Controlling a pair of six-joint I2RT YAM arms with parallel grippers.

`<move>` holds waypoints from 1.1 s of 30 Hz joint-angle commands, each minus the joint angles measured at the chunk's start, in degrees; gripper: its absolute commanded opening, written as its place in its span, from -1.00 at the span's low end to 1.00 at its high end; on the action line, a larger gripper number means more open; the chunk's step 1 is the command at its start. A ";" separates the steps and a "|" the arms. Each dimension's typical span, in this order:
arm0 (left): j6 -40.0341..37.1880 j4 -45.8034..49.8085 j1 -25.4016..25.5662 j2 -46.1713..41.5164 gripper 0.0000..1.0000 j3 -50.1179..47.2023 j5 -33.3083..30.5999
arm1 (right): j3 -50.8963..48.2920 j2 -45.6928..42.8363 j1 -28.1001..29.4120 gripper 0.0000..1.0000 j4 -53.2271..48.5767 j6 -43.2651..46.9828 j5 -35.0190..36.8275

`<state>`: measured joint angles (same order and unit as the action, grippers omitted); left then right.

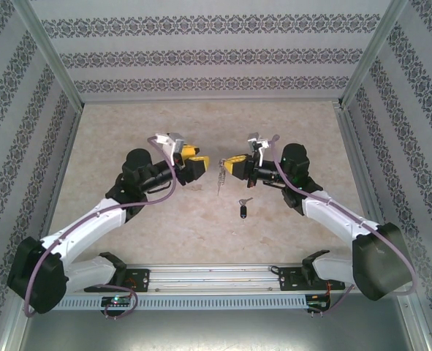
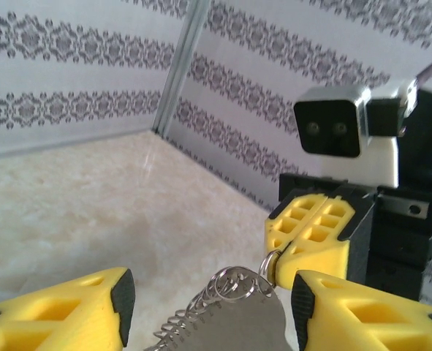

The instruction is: Put the keys on the keyring

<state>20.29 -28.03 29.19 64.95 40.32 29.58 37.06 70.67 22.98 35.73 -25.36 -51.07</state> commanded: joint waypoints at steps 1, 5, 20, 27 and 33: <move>6.51 -9.25 0.35 -0.55 0.20 -2.55 -0.07 | -1.36 -1.53 -0.40 -1.00 11.65 -4.32 2.48; 9.43 -14.86 0.35 1.49 0.20 -3.97 3.25 | -1.66 -1.14 0.82 -1.00 17.01 -6.60 4.64; 14.73 -28.23 0.40 6.73 -0.05 -4.52 9.95 | 0.90 3.29 4.92 -1.00 22.83 -9.61 6.34; 15.04 -28.84 0.35 7.34 -0.12 -4.52 10.75 | 1.94 5.12 5.41 -1.00 24.18 -10.58 6.42; 15.01 -29.45 0.34 8.09 -0.17 -4.37 10.99 | 2.39 6.37 5.54 -1.00 25.94 -11.84 6.00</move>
<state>34.79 -53.21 29.21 72.60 36.21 39.05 37.56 76.53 27.92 56.69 -36.16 -45.12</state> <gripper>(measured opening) 0.421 0.066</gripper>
